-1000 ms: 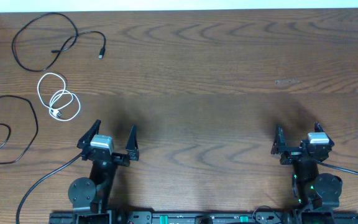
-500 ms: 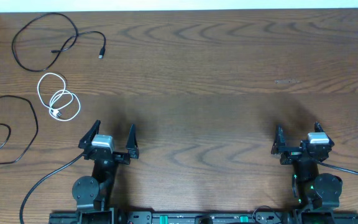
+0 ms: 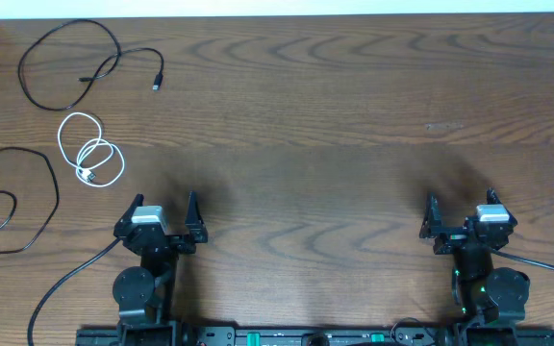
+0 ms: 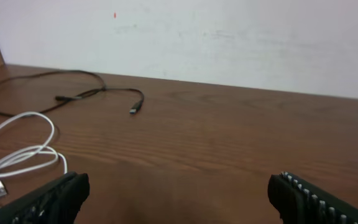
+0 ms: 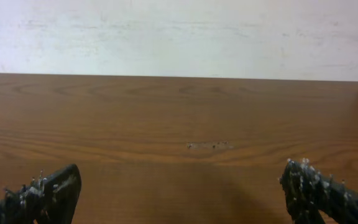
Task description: Untangle cables
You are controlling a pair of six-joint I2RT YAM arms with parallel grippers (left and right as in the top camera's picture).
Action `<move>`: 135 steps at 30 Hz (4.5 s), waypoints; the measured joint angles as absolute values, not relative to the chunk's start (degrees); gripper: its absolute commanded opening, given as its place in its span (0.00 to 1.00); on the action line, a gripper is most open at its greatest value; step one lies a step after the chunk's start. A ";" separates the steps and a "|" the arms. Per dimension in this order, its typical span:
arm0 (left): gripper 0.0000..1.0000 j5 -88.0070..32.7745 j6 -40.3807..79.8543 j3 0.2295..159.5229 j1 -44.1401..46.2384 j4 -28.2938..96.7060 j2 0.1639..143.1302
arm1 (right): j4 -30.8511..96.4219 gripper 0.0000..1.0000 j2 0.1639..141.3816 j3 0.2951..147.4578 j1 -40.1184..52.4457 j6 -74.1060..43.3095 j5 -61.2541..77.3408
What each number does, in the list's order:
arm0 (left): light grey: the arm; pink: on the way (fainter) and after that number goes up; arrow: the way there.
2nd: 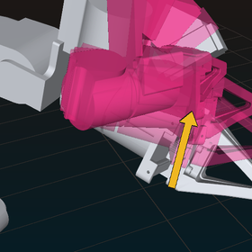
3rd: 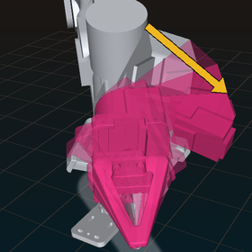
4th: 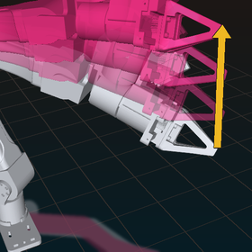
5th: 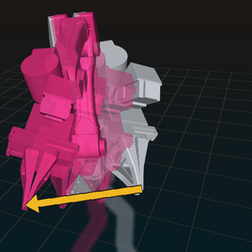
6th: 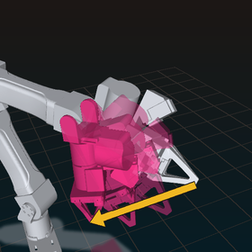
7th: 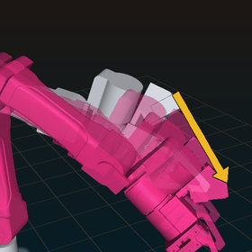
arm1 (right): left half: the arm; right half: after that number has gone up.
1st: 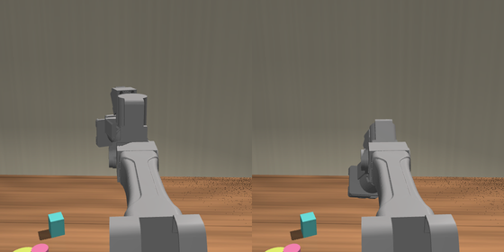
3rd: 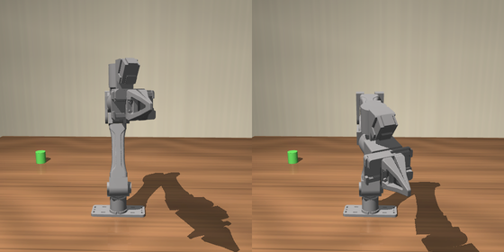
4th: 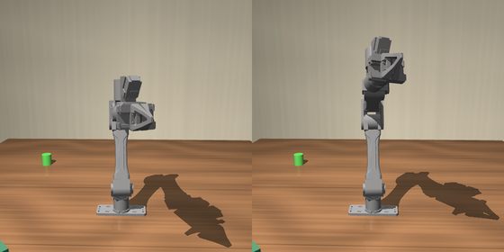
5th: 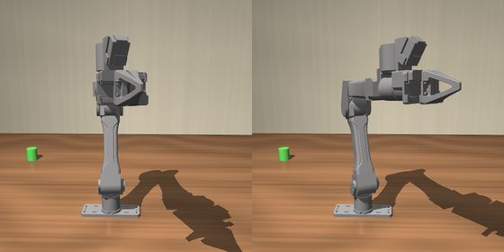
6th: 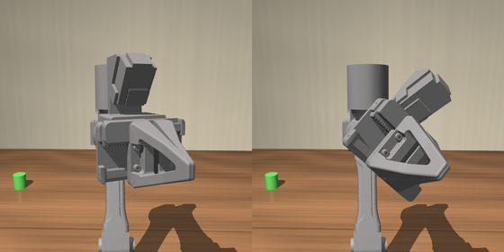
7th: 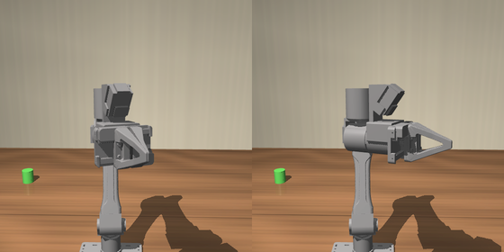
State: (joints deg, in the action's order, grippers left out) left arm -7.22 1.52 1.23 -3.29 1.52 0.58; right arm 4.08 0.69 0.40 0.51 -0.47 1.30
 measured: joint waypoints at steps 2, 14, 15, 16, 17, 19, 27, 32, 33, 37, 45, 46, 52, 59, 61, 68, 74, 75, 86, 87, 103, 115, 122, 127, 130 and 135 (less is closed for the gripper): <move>0.98 -7.31 -0.21 1.23 -3.14 1.52 0.58 | 4.08 0.99 0.69 0.40 0.51 -0.47 1.30; 0.98 -6.83 -4.12 1.23 -2.07 1.61 0.58 | 4.08 0.99 0.69 0.40 0.51 -0.47 1.30; 0.98 -6.61 -3.73 1.23 -2.07 1.65 0.58 | 4.08 0.99 0.69 0.40 0.51 -0.47 1.30; 0.98 -6.42 -3.38 1.23 -2.07 1.67 0.58 | 4.08 0.99 0.69 0.40 0.51 -0.47 1.30; 0.98 -6.17 -3.14 1.23 -2.07 1.69 0.58 | 4.08 0.99 0.69 0.40 0.51 -0.49 1.30; 0.98 -5.96 -2.79 1.23 -2.07 1.72 0.58 | 4.08 0.99 0.69 0.40 0.51 -0.47 1.30; 0.98 -5.78 -2.74 1.23 -2.07 1.72 0.58 | 4.05 0.99 0.69 0.40 0.51 -0.49 1.30; 0.98 -5.78 -2.74 1.23 -2.07 1.72 0.58 | 4.08 0.99 0.69 0.40 0.51 -0.64 1.30; 0.98 -5.80 -2.74 1.23 -2.07 1.69 0.58 | 4.08 0.99 0.69 0.40 0.51 -0.64 1.30; 0.98 -5.78 -2.74 1.23 -2.07 1.72 0.58 | 4.08 0.99 0.69 0.40 0.51 -0.64 1.30; 0.98 -5.78 -2.74 1.23 -2.07 1.69 0.58 | 4.08 0.99 0.69 0.40 0.51 -0.64 1.32; 0.98 -5.78 -2.74 1.23 -2.07 1.69 0.58 | 4.08 0.99 0.69 0.40 0.51 -0.64 1.30; 0.98 -5.78 -2.74 1.23 -2.07 1.72 0.58 | 4.05 0.99 0.69 0.40 0.51 -0.64 1.30; 0.98 -5.78 -2.74 1.23 -2.07 1.72 0.58 | 4.05 0.99 0.69 0.40 0.51 -0.64 1.30; 0.98 -5.78 -2.74 1.23 -2.07 1.72 0.58 | 4.05 0.99 0.69 0.40 0.51 -0.64 1.30; 0.98 -5.78 -2.74 1.23 -2.07 1.69 0.58 | 4.05 0.99 0.69 0.40 0.51 -0.64 1.30; 0.98 -5.78 -2.74 1.23 -2.07 1.69 0.58 | 4.05 0.99 0.69 0.40 0.51 -0.64 1.30; 0.98 -5.78 -2.74 1.23 -2.07 1.69 0.58 | 4.05 0.99 0.69 0.40 0.51 -0.64 1.30; 0.98 -5.78 -2.74 1.23 -2.07 1.69 0.58 | 4.05 0.99 0.69 0.40 0.51 -0.64 1.30; 0.98 -5.78 -2.74 1.23 -2.07 1.69 0.58 | 4.05 0.99 0.69 0.40 0.51 -0.64 1.30; 0.98 -5.78 -2.74 1.23 -2.07 1.69 0.58 | 4.05 0.99 0.69 0.40 0.51 -0.64 1.30; 0.98 -5.78 -2.72 1.23 -2.07 1.69 0.58 | 4.05 0.99 0.69 0.40 0.51 -0.64 1.30; 0.98 -5.78 -2.74 1.23 -2.07 1.72 0.58 | 4.05 0.99 0.69 0.40 0.51 -0.64 1.30; 0.98 -5.78 -2.72 1.23 -2.07 1.69 0.58 | 4.05 0.99 0.69 0.40 0.51 -0.64 1.30; 0.98 -5.78 -2.72 1.23 -2.07 1.72 0.58 | 4.05 0.99 0.69 0.40 0.51 -0.64 1.30; 0.98 -5.78 -2.74 1.23 -2.07 1.72 0.58 | 4.05 0.99 0.69 0.40 0.51 -0.64 1.30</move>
